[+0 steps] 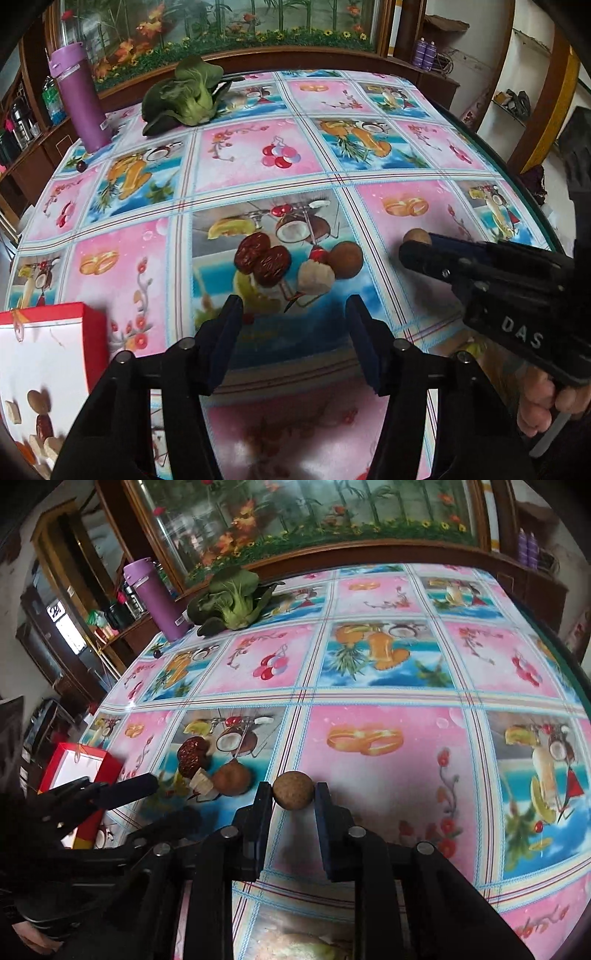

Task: Organize fruits
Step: 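Grasp a brown longan with the right gripper while the left gripper grasps a cake cube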

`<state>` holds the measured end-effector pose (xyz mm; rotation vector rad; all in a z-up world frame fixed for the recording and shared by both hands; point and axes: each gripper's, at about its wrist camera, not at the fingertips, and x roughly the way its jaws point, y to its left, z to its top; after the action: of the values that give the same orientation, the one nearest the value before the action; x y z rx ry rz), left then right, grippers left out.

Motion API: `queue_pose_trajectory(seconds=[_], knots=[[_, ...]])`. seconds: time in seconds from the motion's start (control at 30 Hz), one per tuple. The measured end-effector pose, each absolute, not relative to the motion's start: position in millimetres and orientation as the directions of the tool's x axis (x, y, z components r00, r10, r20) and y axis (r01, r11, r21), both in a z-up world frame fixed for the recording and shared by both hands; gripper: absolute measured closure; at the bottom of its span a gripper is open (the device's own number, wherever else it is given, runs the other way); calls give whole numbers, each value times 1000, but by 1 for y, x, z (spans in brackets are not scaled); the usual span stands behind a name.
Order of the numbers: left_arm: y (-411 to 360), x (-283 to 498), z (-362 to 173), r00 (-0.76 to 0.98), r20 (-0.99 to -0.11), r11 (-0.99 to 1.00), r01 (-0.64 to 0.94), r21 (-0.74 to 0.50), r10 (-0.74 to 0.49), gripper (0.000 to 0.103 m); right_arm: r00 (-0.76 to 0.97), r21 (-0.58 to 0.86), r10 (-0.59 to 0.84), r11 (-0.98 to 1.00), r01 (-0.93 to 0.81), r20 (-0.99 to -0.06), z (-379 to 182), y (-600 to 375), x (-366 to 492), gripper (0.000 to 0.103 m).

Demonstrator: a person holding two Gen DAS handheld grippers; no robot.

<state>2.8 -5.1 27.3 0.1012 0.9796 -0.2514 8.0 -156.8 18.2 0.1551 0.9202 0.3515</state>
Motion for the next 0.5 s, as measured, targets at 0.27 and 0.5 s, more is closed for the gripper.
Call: queue_pose_trajectory(seconds=[0.27,0.5], knots=[[-16,19,19,509,-846,966,256,-27,-158,52,563,304,378,926,-225,-735,23,-158,7,81],[-17,24,17,524,-838,965,261,-10,-150,62,568,306,378,926,-222,-731,24,-159,8,81]])
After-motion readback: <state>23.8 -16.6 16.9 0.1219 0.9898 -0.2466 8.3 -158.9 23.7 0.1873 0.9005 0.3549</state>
